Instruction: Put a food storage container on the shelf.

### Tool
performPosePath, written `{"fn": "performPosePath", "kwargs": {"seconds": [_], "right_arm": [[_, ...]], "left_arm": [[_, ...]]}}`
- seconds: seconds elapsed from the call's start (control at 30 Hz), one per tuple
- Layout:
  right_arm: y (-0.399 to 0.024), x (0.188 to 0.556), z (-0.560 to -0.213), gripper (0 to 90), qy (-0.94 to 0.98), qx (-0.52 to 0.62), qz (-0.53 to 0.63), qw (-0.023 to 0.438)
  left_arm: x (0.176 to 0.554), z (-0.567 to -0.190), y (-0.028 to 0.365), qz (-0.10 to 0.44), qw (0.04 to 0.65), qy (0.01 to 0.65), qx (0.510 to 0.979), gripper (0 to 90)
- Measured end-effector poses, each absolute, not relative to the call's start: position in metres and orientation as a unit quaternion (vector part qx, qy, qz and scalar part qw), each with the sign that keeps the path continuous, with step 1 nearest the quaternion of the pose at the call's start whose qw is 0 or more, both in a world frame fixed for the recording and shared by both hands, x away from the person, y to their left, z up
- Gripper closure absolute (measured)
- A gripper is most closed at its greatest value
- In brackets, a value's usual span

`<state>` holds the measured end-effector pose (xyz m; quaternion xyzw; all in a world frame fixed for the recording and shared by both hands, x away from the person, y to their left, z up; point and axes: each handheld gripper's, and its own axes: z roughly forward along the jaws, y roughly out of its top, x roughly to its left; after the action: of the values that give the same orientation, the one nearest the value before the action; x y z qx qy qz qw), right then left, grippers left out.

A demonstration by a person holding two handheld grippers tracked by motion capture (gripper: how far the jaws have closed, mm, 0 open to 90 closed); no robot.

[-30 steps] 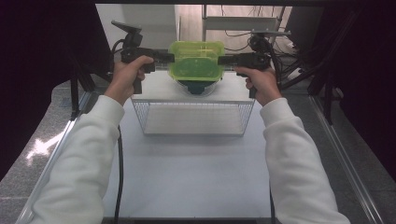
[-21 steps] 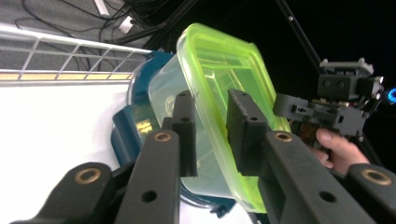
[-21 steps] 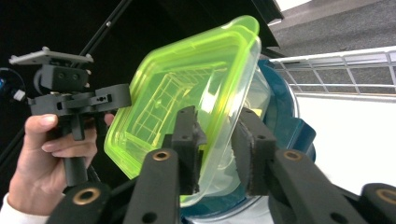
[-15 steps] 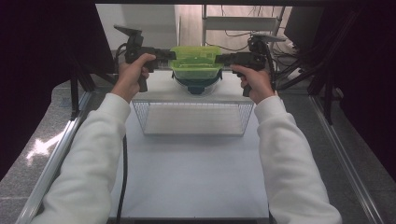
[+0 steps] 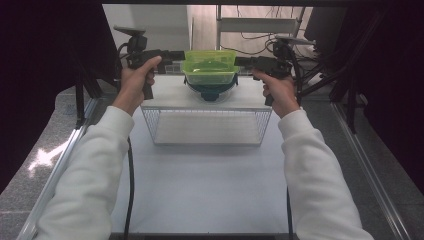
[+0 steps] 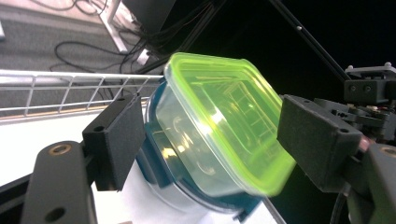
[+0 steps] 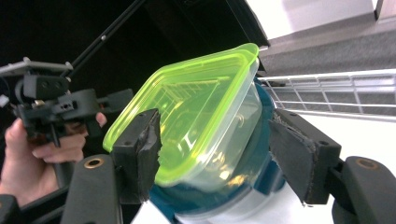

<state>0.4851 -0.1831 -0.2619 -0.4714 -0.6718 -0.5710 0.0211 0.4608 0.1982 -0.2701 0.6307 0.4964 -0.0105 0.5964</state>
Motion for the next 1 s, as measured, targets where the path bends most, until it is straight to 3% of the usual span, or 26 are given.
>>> {"fn": "performPosePath", "kwargs": {"seconds": [0.63, 1.0], "right_arm": [[-0.196, 0.414, -0.26, 27.2, -0.756, -0.384, -0.526, -0.072], [-0.229, 0.346, -0.306, 25.5, -0.767, -0.375, -0.514, -0.079]], "left_arm": [[0.37, -0.274, 0.201, 0.083, 0.557, 0.462, 0.685, 20.5], [0.295, -0.332, 0.212, 0.095, 0.544, 0.46, 0.695, 20.0]]}}
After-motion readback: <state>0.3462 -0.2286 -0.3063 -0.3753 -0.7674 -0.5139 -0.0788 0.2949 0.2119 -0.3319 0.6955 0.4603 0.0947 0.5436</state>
